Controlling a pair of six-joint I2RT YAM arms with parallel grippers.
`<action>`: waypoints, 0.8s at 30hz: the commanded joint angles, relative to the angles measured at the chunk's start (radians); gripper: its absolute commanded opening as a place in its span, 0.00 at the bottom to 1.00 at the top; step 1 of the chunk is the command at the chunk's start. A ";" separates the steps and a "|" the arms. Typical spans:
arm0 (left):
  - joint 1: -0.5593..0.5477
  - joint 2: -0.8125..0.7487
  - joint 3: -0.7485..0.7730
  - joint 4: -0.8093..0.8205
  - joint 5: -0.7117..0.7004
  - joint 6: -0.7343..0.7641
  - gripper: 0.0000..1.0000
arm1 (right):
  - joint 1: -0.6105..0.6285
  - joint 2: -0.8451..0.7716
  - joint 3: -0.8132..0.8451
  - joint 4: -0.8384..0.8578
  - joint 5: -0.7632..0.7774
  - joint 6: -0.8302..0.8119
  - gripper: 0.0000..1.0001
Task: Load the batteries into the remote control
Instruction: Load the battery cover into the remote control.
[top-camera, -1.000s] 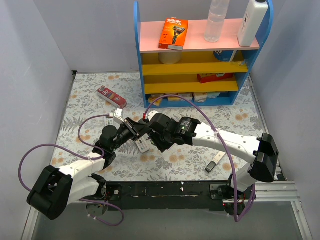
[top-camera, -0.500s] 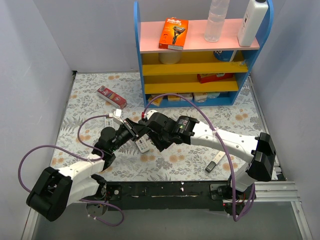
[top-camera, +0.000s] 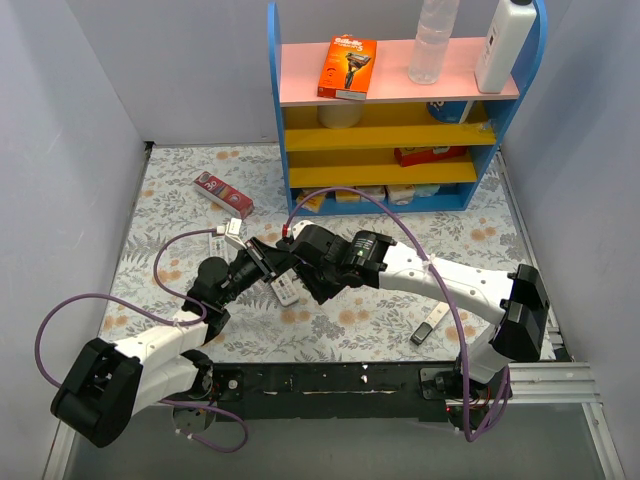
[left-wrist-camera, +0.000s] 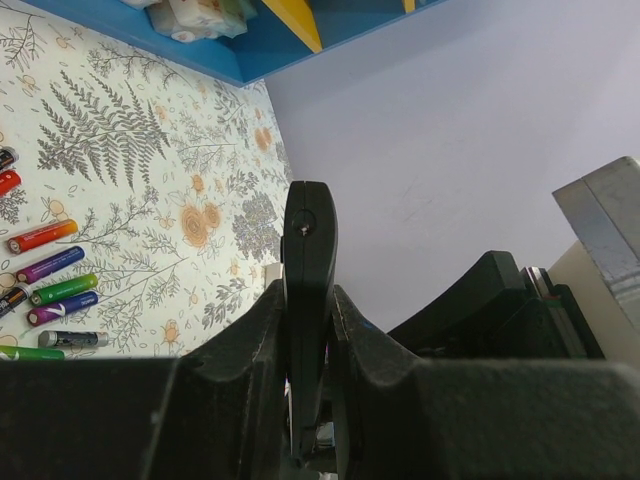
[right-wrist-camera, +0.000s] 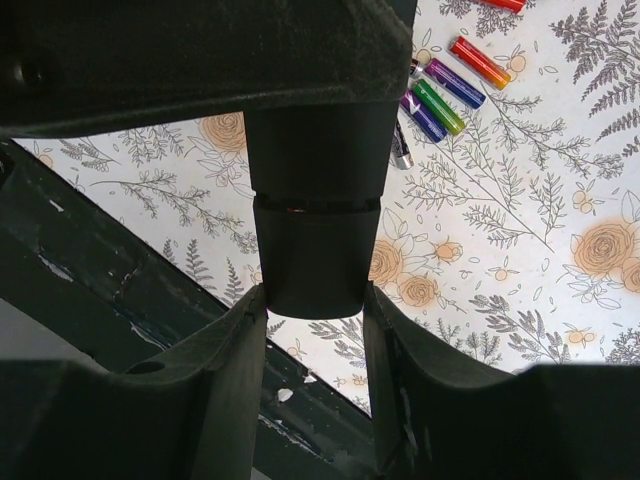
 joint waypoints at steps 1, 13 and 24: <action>-0.005 -0.041 -0.003 0.095 0.034 -0.006 0.00 | 0.002 0.013 0.042 -0.045 -0.013 0.009 0.33; -0.011 -0.063 -0.017 0.158 0.063 -0.024 0.00 | -0.009 0.041 0.075 -0.045 -0.005 0.006 0.33; -0.057 -0.079 -0.020 0.161 0.055 -0.059 0.00 | -0.021 0.070 0.134 -0.010 0.024 -0.026 0.33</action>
